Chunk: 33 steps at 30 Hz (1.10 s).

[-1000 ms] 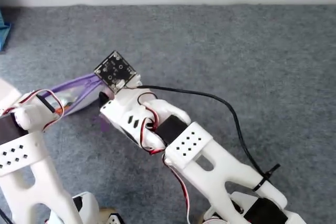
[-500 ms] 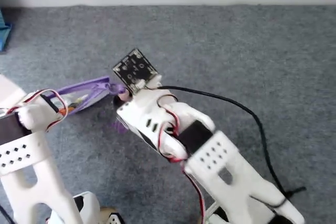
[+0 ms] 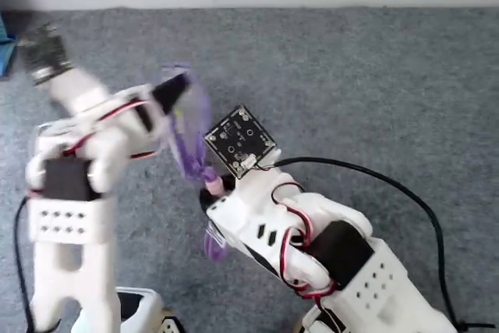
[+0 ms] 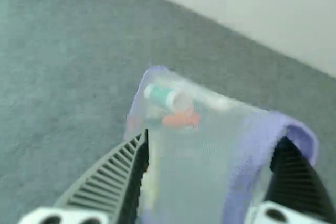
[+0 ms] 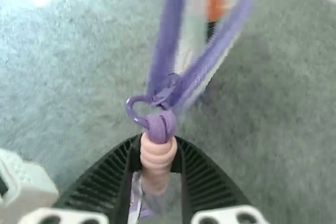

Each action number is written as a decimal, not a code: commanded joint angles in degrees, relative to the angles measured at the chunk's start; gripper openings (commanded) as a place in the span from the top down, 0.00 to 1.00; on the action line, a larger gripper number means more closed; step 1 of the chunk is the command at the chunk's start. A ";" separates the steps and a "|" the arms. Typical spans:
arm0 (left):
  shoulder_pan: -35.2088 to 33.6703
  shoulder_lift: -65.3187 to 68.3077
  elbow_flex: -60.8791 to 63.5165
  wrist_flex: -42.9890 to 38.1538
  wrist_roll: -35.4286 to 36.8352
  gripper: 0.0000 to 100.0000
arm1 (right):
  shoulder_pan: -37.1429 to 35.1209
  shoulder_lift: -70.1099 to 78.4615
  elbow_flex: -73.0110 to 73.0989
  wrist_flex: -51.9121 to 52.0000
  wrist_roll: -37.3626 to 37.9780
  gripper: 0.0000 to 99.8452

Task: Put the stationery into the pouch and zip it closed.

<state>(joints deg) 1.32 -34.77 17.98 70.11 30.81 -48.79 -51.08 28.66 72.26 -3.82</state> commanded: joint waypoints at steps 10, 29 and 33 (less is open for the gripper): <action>12.04 6.24 -16.13 4.40 -5.27 0.66 | 7.60 -6.37 1.67 5.14 -1.93 0.99; 3.43 -2.55 -21.76 30.59 -17.32 0.66 | 17.19 -2.68 1.41 -12.53 7.38 0.99; 4.04 -7.38 -15.34 30.42 -22.24 0.66 | 18.42 -2.51 1.32 -12.88 10.90 0.99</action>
<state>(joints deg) 5.10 -37.85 -0.40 99.38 13.14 -31.65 -53.80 31.12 61.01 4.26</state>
